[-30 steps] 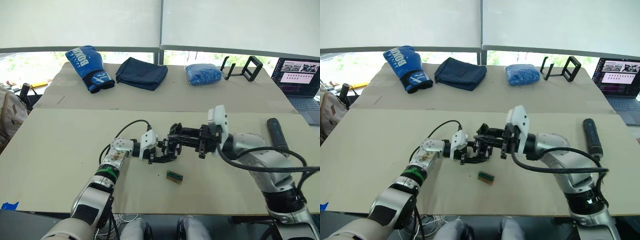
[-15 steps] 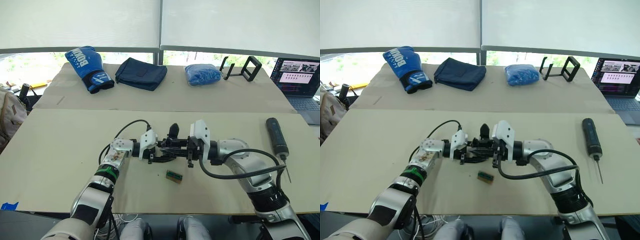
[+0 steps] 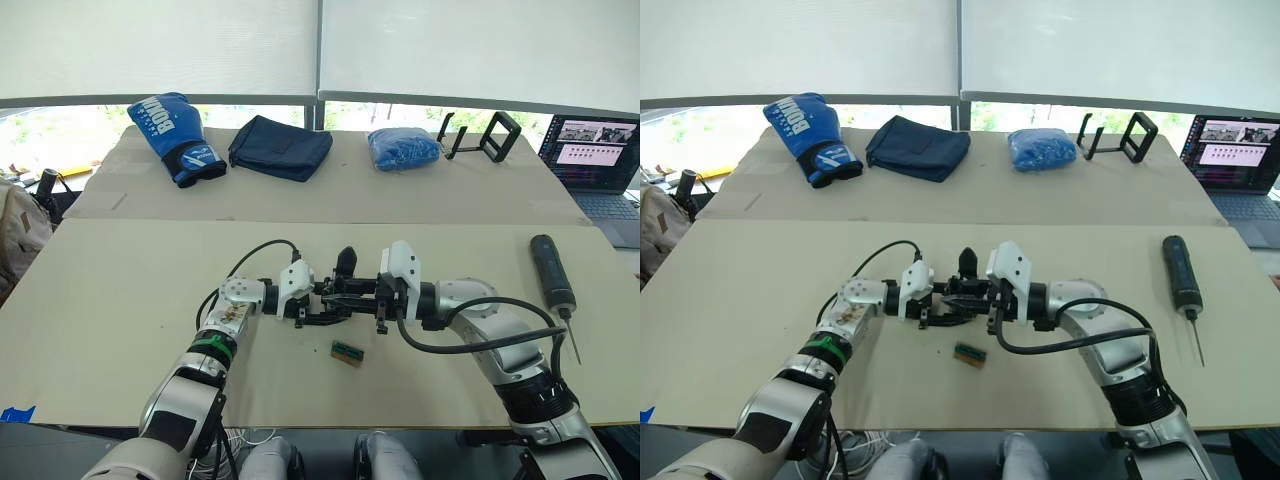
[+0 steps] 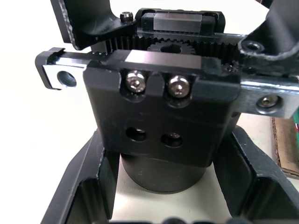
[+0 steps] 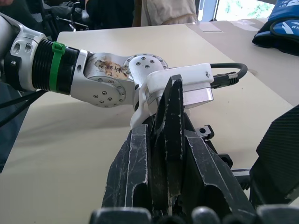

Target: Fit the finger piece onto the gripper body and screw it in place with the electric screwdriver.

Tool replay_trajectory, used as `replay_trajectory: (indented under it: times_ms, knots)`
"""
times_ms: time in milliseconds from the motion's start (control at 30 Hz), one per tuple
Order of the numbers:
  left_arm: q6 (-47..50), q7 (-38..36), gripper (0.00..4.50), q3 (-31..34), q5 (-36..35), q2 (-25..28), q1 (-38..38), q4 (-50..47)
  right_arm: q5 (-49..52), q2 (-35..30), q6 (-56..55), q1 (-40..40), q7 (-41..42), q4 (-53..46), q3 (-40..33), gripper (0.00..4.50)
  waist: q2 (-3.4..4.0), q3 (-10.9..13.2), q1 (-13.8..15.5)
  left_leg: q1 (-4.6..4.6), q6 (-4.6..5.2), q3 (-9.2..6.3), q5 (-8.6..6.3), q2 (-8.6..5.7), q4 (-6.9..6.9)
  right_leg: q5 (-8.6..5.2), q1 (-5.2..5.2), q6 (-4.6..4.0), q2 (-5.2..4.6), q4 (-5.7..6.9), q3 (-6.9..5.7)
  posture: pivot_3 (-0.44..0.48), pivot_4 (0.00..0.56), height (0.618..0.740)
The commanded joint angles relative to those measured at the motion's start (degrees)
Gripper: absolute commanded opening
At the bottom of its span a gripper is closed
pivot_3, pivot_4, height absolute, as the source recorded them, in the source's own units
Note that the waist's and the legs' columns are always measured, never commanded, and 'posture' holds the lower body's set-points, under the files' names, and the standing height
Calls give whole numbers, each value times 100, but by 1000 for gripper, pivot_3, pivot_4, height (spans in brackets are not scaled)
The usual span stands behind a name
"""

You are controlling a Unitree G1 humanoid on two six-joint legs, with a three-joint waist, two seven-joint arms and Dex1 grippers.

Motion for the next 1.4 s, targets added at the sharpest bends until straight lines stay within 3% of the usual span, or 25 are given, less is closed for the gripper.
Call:
replay_trajectory:
  times_ms: [33,767,1400]
  knots:
    - [64,-23,2323,-87,92,46,97,-23,-12,-47,31,22,9,-37,-124,425,0,0,-2,0,0,0,0,0,0,0,0,0,0,0,0,0,150,740]
    - [187,-57,2323,-111,66,31,202,-155,-126,39,392,-114,-56,375,-20,425,2,-1,-34,4,0,-2,0,1,0,0,2,0,-9,3,-1,0,150,740]
    - [303,-76,2323,-154,77,39,304,-289,-352,-227,609,-310,621,1127,392,425,4,-17,-46,10,2,-4,-2,1,-2,-1,7,0,-14,0,-4,0,150,740]
